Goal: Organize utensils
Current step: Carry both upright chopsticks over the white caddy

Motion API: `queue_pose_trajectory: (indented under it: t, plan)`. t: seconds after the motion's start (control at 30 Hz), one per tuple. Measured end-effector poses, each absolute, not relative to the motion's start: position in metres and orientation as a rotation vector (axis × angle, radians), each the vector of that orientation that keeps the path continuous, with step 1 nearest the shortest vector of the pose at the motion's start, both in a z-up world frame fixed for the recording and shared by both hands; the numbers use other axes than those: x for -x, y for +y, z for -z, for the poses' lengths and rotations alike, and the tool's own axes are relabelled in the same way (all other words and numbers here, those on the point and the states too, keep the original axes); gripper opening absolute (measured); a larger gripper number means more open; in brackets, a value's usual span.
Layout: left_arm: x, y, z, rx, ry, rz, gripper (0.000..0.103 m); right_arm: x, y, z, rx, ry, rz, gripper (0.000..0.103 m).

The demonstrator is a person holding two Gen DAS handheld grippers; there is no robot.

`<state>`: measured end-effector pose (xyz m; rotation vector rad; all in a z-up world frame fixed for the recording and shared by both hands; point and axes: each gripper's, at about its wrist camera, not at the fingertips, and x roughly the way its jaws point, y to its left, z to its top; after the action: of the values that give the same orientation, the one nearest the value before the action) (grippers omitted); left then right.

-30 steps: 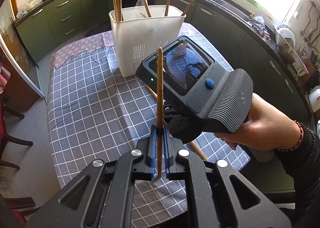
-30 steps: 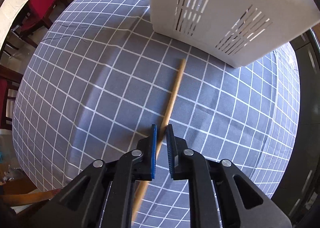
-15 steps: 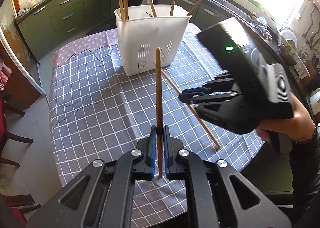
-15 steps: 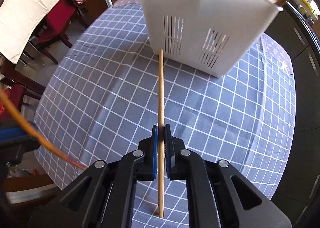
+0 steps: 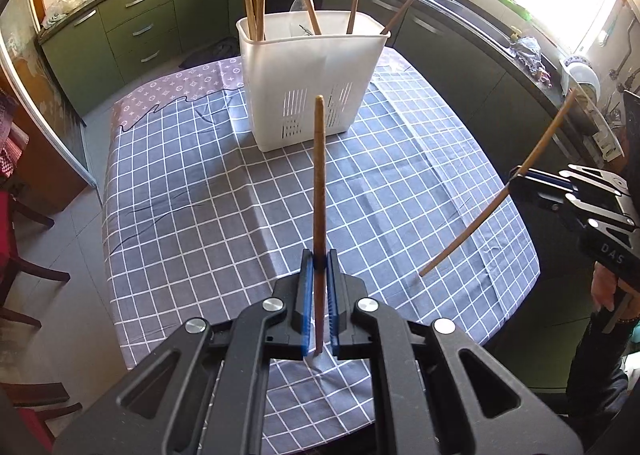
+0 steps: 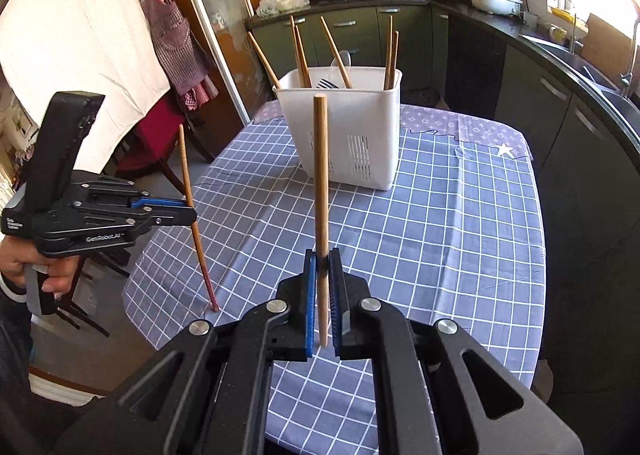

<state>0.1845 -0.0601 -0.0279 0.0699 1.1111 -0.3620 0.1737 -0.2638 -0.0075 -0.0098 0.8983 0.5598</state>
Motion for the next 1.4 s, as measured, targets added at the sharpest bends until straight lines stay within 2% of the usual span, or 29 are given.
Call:
queue_pose_trajectory:
  t: [0.5, 0.8, 1.13, 1.4]
  plan:
    - [-0.188, -0.071, 0.017, -0.09, 1.098, 0.368, 0.007, -0.18, -0.255, 0.014, 0.014, 0.891, -0.593, 0.007]
    - [-0.196, -0.074, -0.007, -0.101, 1.029, 0.366, 0.007, -0.189, -0.257, 0.008, 0.002, 0.878, -0.616, 0.007]
    - [-0.213, -0.084, -0.085, -0.097, 0.907, 0.387, 0.007, -0.199, -0.265, -0.016, 0.013, 0.833, -0.636, 0.007]
    - [-0.253, -0.095, -0.149, -0.082, 0.793, 0.346, 0.007, -0.204, -0.275, -0.008, -0.003, 0.847, -0.65, 0.007]
